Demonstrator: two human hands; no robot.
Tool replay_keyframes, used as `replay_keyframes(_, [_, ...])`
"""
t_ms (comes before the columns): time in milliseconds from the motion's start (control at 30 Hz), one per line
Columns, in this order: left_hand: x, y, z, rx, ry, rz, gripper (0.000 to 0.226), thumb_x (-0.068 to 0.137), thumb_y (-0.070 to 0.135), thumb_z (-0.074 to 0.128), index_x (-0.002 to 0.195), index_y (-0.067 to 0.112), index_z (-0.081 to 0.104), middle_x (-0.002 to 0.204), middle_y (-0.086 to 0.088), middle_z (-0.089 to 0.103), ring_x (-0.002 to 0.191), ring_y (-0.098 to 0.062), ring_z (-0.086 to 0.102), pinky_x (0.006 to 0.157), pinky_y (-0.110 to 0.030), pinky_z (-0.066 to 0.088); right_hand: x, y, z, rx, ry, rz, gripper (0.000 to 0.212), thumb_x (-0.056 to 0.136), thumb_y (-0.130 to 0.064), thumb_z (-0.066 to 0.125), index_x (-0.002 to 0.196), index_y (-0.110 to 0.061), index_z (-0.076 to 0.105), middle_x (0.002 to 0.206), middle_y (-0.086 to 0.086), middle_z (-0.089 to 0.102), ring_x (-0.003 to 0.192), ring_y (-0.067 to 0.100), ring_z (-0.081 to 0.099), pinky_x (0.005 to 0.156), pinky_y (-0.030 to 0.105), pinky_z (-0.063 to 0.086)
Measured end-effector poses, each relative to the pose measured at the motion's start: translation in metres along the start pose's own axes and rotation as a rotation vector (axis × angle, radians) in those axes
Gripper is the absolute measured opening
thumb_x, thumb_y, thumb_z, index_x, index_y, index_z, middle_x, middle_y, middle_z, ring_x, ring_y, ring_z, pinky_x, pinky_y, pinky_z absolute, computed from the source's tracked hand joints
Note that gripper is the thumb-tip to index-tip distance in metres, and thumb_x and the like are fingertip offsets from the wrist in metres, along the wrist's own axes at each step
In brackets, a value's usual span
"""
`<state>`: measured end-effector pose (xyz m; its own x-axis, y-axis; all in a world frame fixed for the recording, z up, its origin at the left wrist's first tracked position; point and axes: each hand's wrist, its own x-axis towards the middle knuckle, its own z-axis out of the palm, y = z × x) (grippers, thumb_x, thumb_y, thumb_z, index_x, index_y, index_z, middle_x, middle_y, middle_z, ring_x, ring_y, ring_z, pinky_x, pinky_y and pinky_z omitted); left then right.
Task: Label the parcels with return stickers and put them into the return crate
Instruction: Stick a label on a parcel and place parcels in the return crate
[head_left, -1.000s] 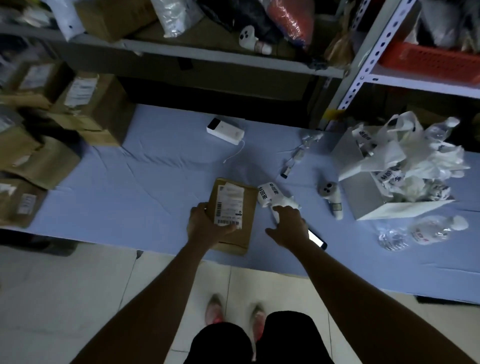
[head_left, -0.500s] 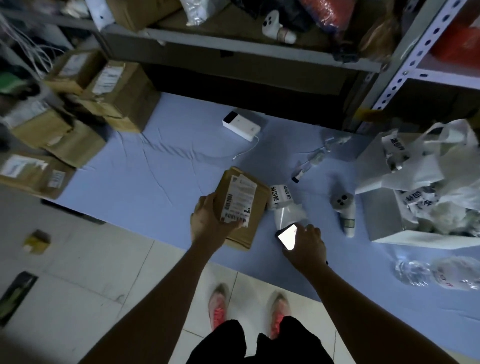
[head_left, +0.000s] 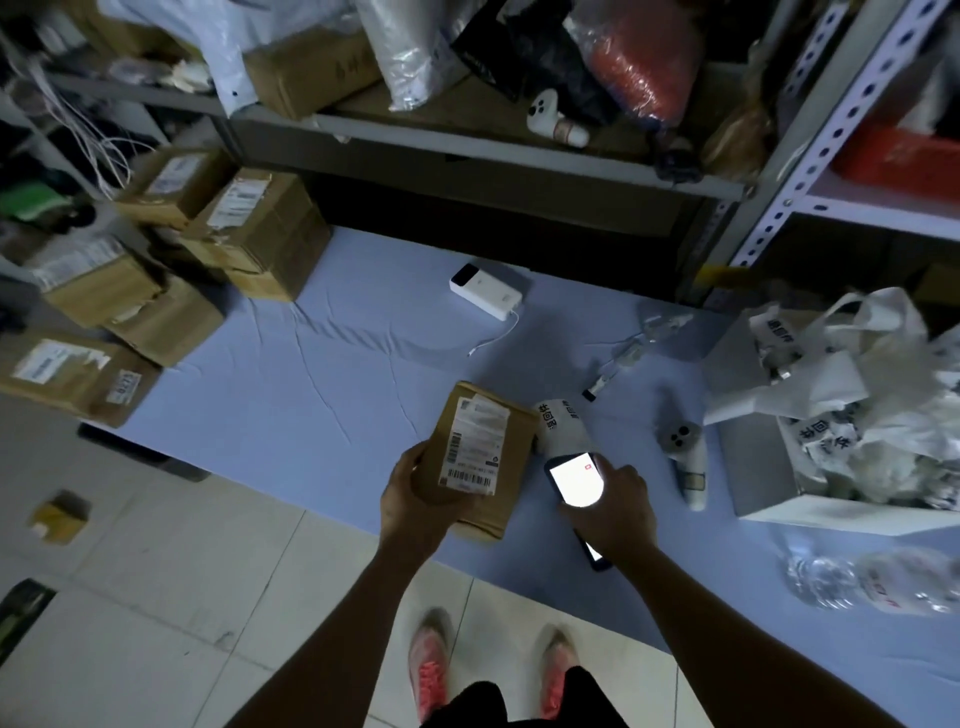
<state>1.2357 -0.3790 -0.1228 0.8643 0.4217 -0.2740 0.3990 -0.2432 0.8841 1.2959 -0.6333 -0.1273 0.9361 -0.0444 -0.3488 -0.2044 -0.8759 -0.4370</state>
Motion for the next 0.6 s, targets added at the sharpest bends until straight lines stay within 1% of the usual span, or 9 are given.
replay_keyframes(67, [0.008, -0.005, -0.003, -0.021, 0.019, -0.021, 0.078, 0.052, 0.032, 0.096, 0.119, 0.041, 0.057, 0.110, 0.014, 0.070, 0.104, -0.013, 0.068, 0.077, -0.036, 0.064, 0.002, -0.009, -0.003, 0.044, 0.033, -0.041, 0.077, 0.064, -0.057, 0.076, 0.131, -0.032, 0.049, 0.109, 0.003, 0.052, 0.110, 0.025, 0.051, 0.078, 0.036, 0.052])
replay_keyframes(100, [0.012, -0.006, -0.005, -0.018, 0.025, -0.023, 0.076, 0.054, 0.030, 0.096, 0.119, 0.040, 0.057, 0.109, 0.014, 0.070, 0.103, -0.014, 0.068, 0.077, -0.034, 0.064, 0.003, -0.014, -0.004, 0.062, 0.041, -0.064, 0.076, 0.062, -0.057, 0.076, 0.129, -0.033, 0.051, 0.107, 0.002, 0.053, 0.108, 0.024, 0.051, 0.076, 0.034, 0.050])
replay_keyframes(167, [0.020, -0.006, -0.009, -0.009, 0.029, -0.011, 0.080, 0.058, 0.024, 0.097, 0.125, 0.037, 0.054, 0.109, 0.012, 0.068, 0.101, -0.013, 0.068, 0.073, -0.026, 0.063, 0.005, -0.021, -0.002, 0.061, 0.039, -0.119, 0.076, 0.056, -0.064, 0.071, 0.124, -0.034, 0.052, 0.104, 0.000, 0.056, 0.104, 0.022, 0.053, 0.074, 0.032, 0.049])
replay_keyframes(233, [0.027, -0.004, -0.010, -0.013, 0.041, -0.006, 0.088, 0.059, 0.021, 0.097, 0.134, 0.032, 0.051, 0.110, 0.011, 0.066, 0.102, -0.014, 0.067, 0.073, -0.025, 0.062, 0.007, -0.028, -0.002, 0.036, 0.031, -0.163, 0.080, 0.054, -0.069, 0.067, 0.124, -0.033, 0.053, 0.104, -0.001, 0.058, 0.106, 0.021, 0.053, 0.080, 0.033, 0.050])
replay_keyframes(300, [0.034, 0.000, -0.012, 0.013, 0.056, 0.009, 0.097, 0.057, 0.025, 0.097, 0.141, 0.029, 0.049, 0.116, 0.008, 0.064, 0.108, -0.019, 0.065, 0.082, -0.033, 0.062, 0.002, -0.039, -0.008, 0.019, 0.016, -0.182, 0.084, 0.055, -0.067, 0.069, 0.130, -0.032, 0.053, 0.109, -0.002, 0.056, 0.110, 0.021, 0.052, 0.085, 0.035, 0.052])
replay_keyframes(367, [0.044, 0.001, -0.017, 0.037, 0.097, 0.042, 0.105, 0.052, 0.035, 0.096, 0.144, 0.029, 0.047, 0.125, 0.006, 0.060, 0.117, -0.022, 0.060, 0.091, -0.046, 0.060, -0.005, -0.049, -0.018, 0.013, -0.007, -0.202, 0.087, 0.057, -0.062, 0.071, 0.137, -0.032, 0.051, 0.112, -0.004, 0.050, 0.110, 0.020, 0.053, 0.084, 0.033, 0.052])
replay_keyframes(400, [0.049, 0.001, -0.020, 0.059, 0.120, 0.069, 0.105, 0.051, 0.037, 0.096, 0.143, 0.028, 0.047, 0.125, 0.006, 0.058, 0.118, -0.022, 0.058, 0.093, -0.050, 0.058, -0.007, -0.053, -0.022, 0.000, -0.015, -0.220, 0.090, 0.058, -0.059, 0.072, 0.141, -0.033, 0.048, 0.115, -0.005, 0.049, 0.111, 0.019, 0.054, 0.085, 0.032, 0.052])
replay_keyframes(500, [0.060, 0.008, -0.030, 0.205, 0.159, 0.177, 0.090, 0.053, 0.033, 0.096, 0.133, 0.023, 0.056, 0.113, 0.009, 0.050, 0.108, -0.023, 0.055, 0.094, -0.054, 0.053, -0.012, -0.062, -0.032, -0.108, -0.039, -0.268, 0.095, 0.065, -0.055, 0.077, 0.150, -0.036, 0.040, 0.138, -0.007, 0.045, 0.124, 0.018, 0.052, 0.093, 0.033, 0.051])
replay_keyframes(600, [0.070, 0.009, -0.044, 0.283, 0.159, 0.237, 0.079, 0.052, 0.033, 0.095, 0.122, 0.019, 0.062, 0.110, 0.008, 0.048, 0.097, -0.024, 0.055, 0.089, -0.055, 0.051, -0.018, -0.069, -0.037, -0.179, -0.058, -0.312, 0.095, 0.068, -0.049, 0.076, 0.153, -0.039, 0.034, 0.148, -0.007, 0.039, 0.132, 0.018, 0.049, 0.101, 0.037, 0.049])
